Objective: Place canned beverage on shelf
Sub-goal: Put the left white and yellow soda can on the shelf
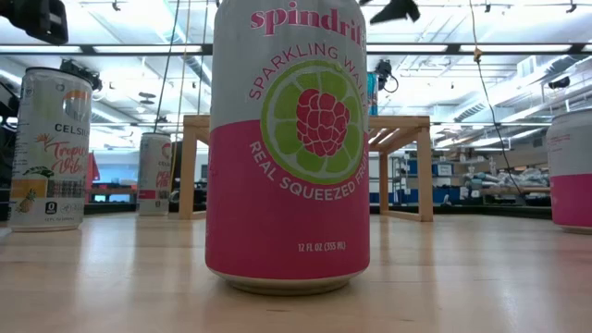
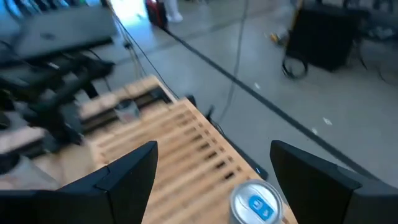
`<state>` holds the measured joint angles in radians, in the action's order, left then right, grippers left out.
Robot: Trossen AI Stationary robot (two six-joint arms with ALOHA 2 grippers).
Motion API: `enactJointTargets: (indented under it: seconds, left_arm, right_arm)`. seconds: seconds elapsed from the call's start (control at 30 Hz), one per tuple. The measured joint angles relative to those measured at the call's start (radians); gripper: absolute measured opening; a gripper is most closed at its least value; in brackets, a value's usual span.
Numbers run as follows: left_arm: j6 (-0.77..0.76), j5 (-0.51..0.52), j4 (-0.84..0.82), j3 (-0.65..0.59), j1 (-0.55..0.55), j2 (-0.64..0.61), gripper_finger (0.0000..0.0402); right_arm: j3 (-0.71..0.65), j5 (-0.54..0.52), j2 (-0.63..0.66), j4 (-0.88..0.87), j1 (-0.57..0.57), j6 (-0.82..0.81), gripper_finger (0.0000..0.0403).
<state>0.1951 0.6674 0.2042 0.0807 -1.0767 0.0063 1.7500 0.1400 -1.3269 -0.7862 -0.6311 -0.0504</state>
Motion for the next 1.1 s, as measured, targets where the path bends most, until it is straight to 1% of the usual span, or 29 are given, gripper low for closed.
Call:
enactJointTargets:
  seconds: [0.17, 0.37, 0.53, 0.67, 0.9, 1.03, 1.1]
  left_arm:
    - [0.0, -0.001, 0.049, 0.0, 0.0, 0.0, 0.0314]
    - [-0.001, -0.006, 0.083, 0.0, 0.0, 0.0, 0.0314]
    - [0.0, -0.064, 0.077, 0.0, 0.0, 0.0, 0.0314]
    - [-0.028, -0.099, 0.077, 0.0, 0.0, 0.0, 0.0314]
    - [-0.052, -0.095, 0.096, 0.0, 0.0, 0.0, 0.0314]
    - [-0.046, -0.063, 0.166, 0.0, 0.0, 0.0, 0.0314]
    - [-0.008, -0.031, 0.195, 0.0, 0.0, 0.0, 0.0314]
  right_arm:
    - [0.0, 0.015, 0.068, 0.04, 0.032, -0.009, 0.0321]
    - [0.001, -0.017, 0.12, 0.061, 0.08, -0.01, 0.0321]
    - [0.001, 0.01, 0.124, 0.06, 0.125, -0.013, 0.0321]
    - [0.001, 0.015, 0.112, 0.071, 0.156, -0.084, 0.0321]
    - [0.001, 0.019, 0.106, 0.113, 0.205, -0.135, 0.0321]
    - [0.001, 0.019, 0.115, 0.15, 0.232, -0.146, 0.0321]
    - [0.001, 0.019, 0.126, 0.153, 0.241, -0.142, 0.0321]
